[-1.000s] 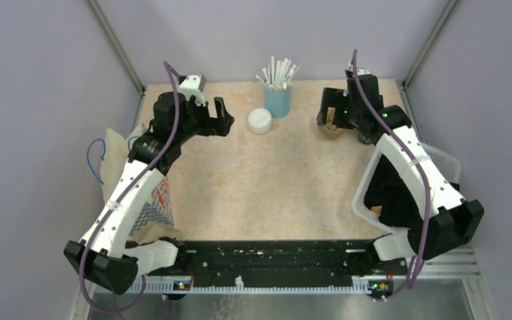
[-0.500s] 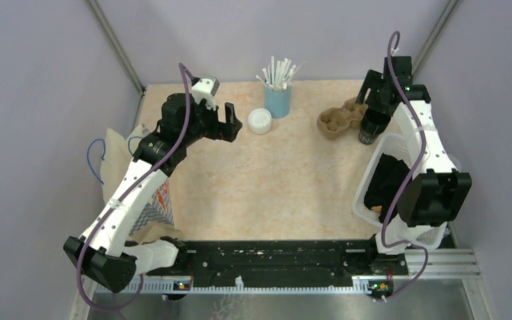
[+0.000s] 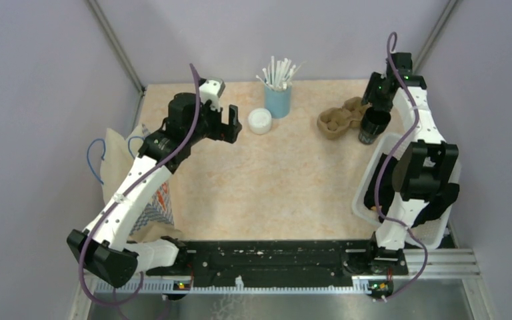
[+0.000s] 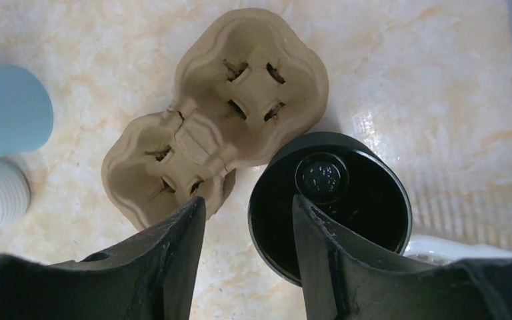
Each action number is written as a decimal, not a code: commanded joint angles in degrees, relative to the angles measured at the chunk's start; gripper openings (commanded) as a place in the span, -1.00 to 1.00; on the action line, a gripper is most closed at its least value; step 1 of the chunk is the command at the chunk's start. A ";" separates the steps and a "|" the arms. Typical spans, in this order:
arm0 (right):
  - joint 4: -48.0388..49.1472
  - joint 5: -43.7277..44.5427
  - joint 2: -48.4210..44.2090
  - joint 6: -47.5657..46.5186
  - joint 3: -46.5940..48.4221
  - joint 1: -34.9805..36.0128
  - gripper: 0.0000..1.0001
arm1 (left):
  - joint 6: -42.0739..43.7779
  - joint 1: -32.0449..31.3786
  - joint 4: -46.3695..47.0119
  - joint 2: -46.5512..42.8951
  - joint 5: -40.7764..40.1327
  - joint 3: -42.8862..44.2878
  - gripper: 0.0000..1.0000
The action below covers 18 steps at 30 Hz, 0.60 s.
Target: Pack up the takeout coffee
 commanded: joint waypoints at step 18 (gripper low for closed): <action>3.27 -12.08 2.97 2.23 -0.45 -4.62 -0.35 | 0.88 -0.36 1.88 1.24 0.57 1.42 0.97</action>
